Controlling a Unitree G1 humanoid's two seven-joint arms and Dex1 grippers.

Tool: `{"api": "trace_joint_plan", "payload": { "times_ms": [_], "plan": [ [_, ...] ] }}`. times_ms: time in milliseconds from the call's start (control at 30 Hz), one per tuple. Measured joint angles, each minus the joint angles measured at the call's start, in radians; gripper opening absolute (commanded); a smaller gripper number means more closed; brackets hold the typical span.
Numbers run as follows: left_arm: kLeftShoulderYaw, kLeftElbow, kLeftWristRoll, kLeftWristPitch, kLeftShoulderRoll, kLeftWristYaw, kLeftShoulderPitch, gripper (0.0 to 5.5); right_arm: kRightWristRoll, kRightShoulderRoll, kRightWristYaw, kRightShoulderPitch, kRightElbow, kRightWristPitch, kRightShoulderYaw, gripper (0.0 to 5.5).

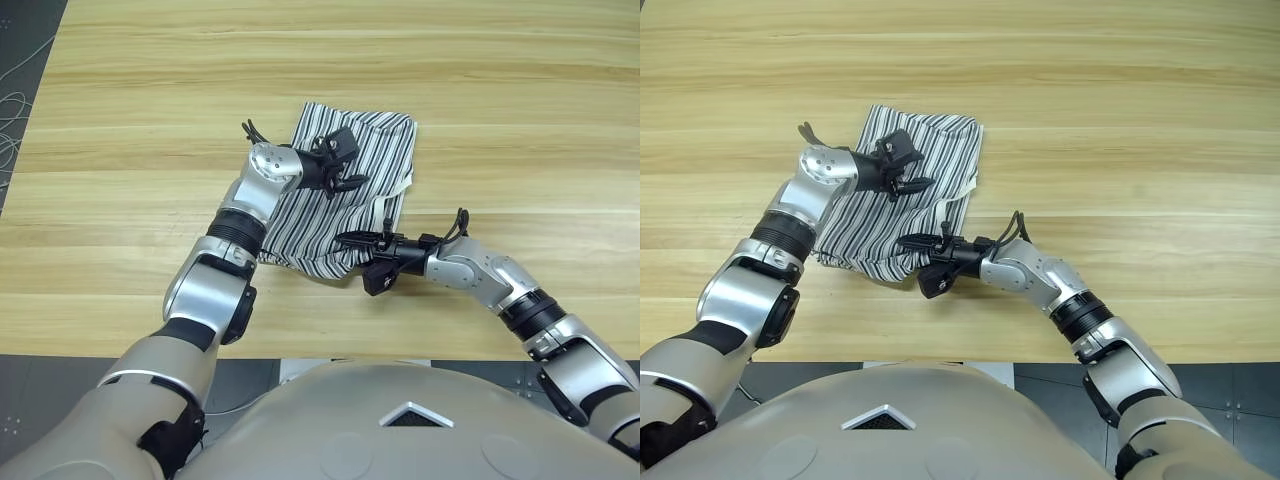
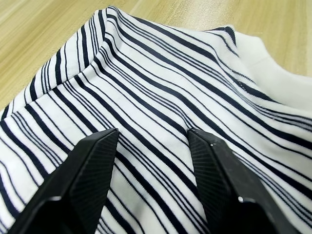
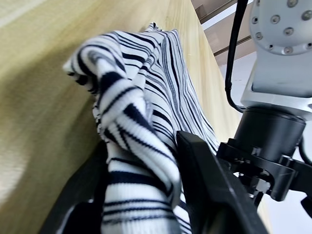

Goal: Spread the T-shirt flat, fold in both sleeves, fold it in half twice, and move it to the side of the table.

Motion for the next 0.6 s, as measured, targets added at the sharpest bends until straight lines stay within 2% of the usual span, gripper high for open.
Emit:
{"api": "trace_joint_plan", "payload": {
  "times_ms": [100, 267, 533, 600],
  "plan": [
    [0.0, 0.0, 0.0, 0.0, 0.0, 0.0, -0.001, 2.68, 0.011, -0.004, 0.02, 0.018, -0.014, 0.005, 0.0, 0.68],
    [0.0, 0.002, 0.0, 0.0, -0.001, 0.0, -0.002, 2.68, 0.035, -0.014, 0.051, 0.028, -0.034, 0.004, -0.001, 0.12],
    [0.0, 0.01, 0.0, 0.0, -0.002, 0.0, -0.007, 2.68, 0.071, -0.04, 0.053, 0.05, -0.038, -0.04, -0.005, 0.12],
    [0.0, 0.014, 0.0, 0.0, -0.003, 0.0, -0.01, 2.68, 0.077, -0.04, 0.049, 0.052, -0.032, -0.044, -0.006, 0.57]
  ]
}}
